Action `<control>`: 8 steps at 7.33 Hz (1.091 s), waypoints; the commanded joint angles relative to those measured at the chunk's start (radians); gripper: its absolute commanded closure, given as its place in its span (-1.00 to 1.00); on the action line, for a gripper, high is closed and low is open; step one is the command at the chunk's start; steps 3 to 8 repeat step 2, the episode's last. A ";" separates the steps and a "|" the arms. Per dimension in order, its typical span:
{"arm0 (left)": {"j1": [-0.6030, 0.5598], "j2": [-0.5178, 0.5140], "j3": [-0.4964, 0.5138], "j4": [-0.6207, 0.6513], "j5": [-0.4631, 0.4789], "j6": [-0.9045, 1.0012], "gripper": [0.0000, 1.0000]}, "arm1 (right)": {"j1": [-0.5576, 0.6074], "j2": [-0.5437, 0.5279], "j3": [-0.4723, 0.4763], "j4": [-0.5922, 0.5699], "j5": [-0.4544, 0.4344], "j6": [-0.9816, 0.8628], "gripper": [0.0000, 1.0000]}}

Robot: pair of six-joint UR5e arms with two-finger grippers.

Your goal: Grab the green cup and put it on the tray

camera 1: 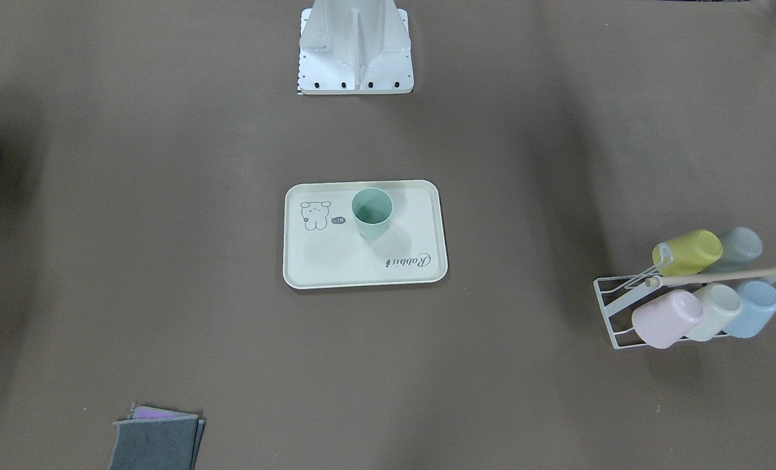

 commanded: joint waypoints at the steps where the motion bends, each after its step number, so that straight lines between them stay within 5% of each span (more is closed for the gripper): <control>1: 0.000 0.001 -0.011 0.003 -0.001 0.000 -0.95 | -0.003 0.000 0.000 0.000 0.000 0.000 -1.00; 8: 0.000 0.001 -0.011 0.003 -0.001 0.000 -0.95 | -0.003 0.001 0.000 0.000 0.000 0.002 -1.00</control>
